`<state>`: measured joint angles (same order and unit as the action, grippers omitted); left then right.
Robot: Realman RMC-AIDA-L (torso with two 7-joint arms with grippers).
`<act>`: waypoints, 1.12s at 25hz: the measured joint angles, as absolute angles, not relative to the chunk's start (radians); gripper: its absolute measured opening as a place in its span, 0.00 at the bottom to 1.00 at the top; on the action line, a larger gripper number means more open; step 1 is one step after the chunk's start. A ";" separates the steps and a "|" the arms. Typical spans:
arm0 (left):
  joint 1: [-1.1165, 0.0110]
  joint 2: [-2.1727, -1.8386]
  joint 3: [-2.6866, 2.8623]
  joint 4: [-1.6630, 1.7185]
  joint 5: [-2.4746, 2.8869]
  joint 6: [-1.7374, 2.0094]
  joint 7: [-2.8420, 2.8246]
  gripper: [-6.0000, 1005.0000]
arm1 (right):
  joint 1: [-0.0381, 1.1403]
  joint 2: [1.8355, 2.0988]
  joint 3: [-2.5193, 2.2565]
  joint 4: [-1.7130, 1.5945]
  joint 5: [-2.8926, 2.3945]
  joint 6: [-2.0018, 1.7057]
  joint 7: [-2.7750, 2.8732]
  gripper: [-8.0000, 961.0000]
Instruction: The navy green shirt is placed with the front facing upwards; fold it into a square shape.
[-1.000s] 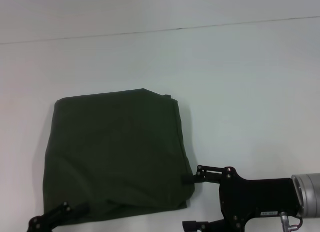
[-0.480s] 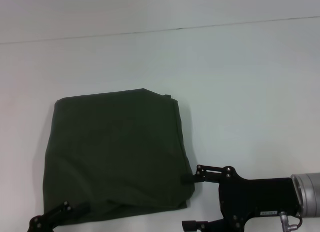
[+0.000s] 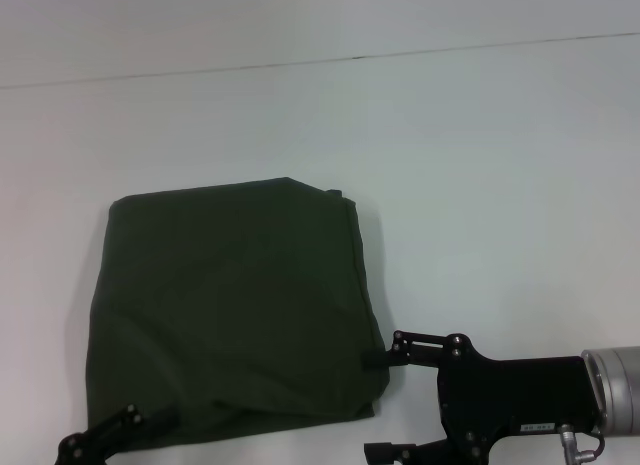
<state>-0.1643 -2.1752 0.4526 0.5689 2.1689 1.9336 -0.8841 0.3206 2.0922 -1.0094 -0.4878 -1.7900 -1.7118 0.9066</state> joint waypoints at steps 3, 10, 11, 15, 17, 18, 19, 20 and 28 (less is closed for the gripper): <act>-0.163 -2.175 0.453 0.570 2.172 1.933 -0.884 0.90 | 0.321 2.092 -1.009 -0.488 -1.790 -1.712 0.907 0.95; -0.163 -2.175 0.453 0.571 2.172 1.931 -0.884 0.90 | 0.321 2.092 -1.009 -0.488 -1.790 -1.710 0.907 0.95; -0.162 -2.175 0.453 0.571 2.173 1.931 -0.884 0.90 | 0.321 2.092 -1.009 -0.488 -1.790 -1.710 0.907 0.95; -0.162 -2.175 0.452 0.571 2.173 1.931 -0.885 0.90 | 0.321 2.092 -1.009 -0.488 -1.790 -1.710 0.907 0.95; -0.161 -2.175 0.452 0.571 2.173 1.931 -0.885 0.90 | 0.321 2.092 -1.009 -0.488 -1.790 -1.710 0.907 0.95; -0.161 -2.175 0.452 0.571 2.174 1.931 -0.885 0.90 | 0.321 2.092 -1.009 -0.488 -1.790 -1.710 0.907 0.95; -0.161 -2.175 0.452 0.571 2.174 1.931 -0.885 0.90 | 0.321 2.092 -1.009 -0.488 -1.790 -1.710 0.907 0.95; -0.161 -2.175 0.452 0.571 2.174 1.931 -0.886 0.90 | 0.321 2.092 -1.009 -0.488 -1.790 -1.710 0.907 0.95; -0.161 -2.175 0.452 0.572 2.174 1.931 -0.888 0.90 | 0.321 2.092 -1.009 -0.488 -1.790 -1.710 0.907 0.95</act>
<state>-0.1610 -2.1752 0.4525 0.5722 2.1737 1.9311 -0.8878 0.3206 2.0922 -1.0093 -0.4879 -1.7901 -1.7102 0.9065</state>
